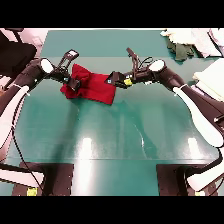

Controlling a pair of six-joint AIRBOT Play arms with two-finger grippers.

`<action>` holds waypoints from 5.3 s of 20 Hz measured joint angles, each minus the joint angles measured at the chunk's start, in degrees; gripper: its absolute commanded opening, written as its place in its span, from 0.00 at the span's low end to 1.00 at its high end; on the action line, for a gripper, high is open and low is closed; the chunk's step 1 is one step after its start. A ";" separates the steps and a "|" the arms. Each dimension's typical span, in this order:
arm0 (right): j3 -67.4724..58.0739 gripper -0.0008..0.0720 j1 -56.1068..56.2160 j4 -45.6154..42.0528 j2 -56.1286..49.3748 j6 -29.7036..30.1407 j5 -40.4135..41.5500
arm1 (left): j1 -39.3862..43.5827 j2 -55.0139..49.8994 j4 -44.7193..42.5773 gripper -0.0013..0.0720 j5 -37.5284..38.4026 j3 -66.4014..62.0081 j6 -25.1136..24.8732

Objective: Fold the shirts.

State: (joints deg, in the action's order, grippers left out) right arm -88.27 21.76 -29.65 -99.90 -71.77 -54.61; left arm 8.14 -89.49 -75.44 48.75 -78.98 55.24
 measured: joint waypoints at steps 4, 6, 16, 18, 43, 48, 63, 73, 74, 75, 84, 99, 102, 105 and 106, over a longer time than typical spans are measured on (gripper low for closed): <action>0.07 0.94 -0.66 -0.13 1.25 0.50 -0.02 | 0.11 -1.88 -2.58 0.06 -3.74 -0.02 -1.16; 0.07 0.94 -0.83 -0.20 1.51 0.68 -0.61 | 0.24 -2.34 -2.99 0.06 -5.44 -0.83 -1.53; 0.09 0.93 -0.94 -0.59 1.77 1.27 -2.67 | 0.24 -4.76 -8.26 0.06 -15.10 -8.66 1.51; 0.09 0.93 -0.94 -0.70 1.77 1.27 -3.04 | 0.02 -6.03 -12.81 0.06 -14.03 -8.87 4.46; -0.07 0.93 -0.28 0.70 -11.41 -4.20 10.27 | -10.73 1.03 -10.95 0.98 16.59 -17.31 34.25; -7.41 0.36 3.85 3.26 -17.46 -4.28 14.60 | -10.71 6.49 -9.01 0.98 18.01 -17.49 32.76; -26.08 0.04 -16.90 -18.10 -3.69 -21.00 4.28 | -10.71 10.51 -4.37 0.97 28.02 -17.49 32.35; -25.75 0.04 -62.07 -19.89 13.86 -23.28 -13.57 | -10.71 16.70 7.45 0.97 28.68 -17.51 32.61; -25.66 0.04 -65.11 -20.15 14.69 -22.77 -16.46 | -10.71 16.87 8.70 0.97 28.24 -17.51 32.81; -25.42 0.04 -67.80 -21.29 15.32 -22.36 -19.87 | -10.71 16.98 10.21 0.97 27.74 -17.51 32.98; -9.90 0.39 -75.30 -42.05 16.76 -22.12 -36.46 | -10.71 17.84 26.95 0.97 31.41 -17.51 34.60; -27.19 0.74 -94.44 -3.85 16.81 -26.91 -32.20 | -10.71 19.87 38.40 0.98 36.15 -17.51 34.47; -26.58 0.71 -85.40 12.59 19.89 -24.61 -28.74 | -10.71 19.87 39.06 0.98 34.97 -17.51 34.40; -21.99 0.53 -67.43 21.05 24.76 -18.08 -27.19 | -10.71 19.87 39.78 0.98 34.10 -17.51 34.49; -19.98 0.53 -59.43 22.36 26.40 -14.95 -26.86 | -10.71 19.87 39.95 0.98 33.88 -17.51 34.56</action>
State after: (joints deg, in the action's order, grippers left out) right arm -108.25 -37.67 -7.29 -73.49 -86.72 -81.47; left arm -2.57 -69.63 -35.48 82.63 -96.49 89.80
